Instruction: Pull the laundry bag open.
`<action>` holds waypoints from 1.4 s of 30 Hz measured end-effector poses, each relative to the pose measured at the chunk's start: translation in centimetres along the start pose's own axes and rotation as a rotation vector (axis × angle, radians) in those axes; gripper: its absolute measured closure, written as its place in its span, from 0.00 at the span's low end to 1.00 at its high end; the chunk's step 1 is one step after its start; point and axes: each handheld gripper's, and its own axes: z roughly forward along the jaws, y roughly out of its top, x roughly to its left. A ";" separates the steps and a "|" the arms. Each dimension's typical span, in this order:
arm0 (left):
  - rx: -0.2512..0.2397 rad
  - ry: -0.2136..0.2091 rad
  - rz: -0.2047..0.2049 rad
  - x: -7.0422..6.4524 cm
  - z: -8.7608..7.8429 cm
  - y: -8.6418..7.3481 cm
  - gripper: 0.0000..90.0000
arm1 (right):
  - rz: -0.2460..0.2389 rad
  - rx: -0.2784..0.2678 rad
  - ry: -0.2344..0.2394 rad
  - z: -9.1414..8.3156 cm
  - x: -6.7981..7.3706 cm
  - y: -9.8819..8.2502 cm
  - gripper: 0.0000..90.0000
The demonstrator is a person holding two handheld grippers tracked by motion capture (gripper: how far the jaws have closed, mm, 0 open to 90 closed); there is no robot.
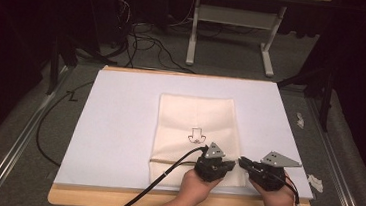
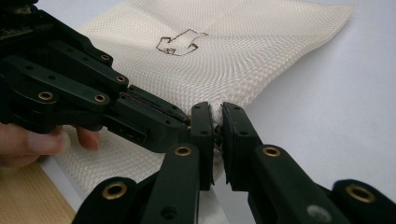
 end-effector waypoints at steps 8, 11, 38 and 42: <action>0.016 -0.021 -0.002 0.4 -0.6 -0.1 0.97 | -0.003 0.010 0.001 0.0 0.4 0.0 0.95; 0.024 -0.017 0.002 0.5 -0.7 -0.1 0.97 | -0.013 0.012 0.000 0.0 0.5 0.1 0.95; 0.161 0.169 -0.104 8.0 -11.9 -3.6 0.98 | 0.094 -0.005 -0.116 -1.5 -2.7 -0.9 0.96; 0.150 0.229 -0.146 9.8 -15.9 -5.3 0.97 | 0.119 -0.001 -0.134 -1.7 -3.6 -1.2 0.96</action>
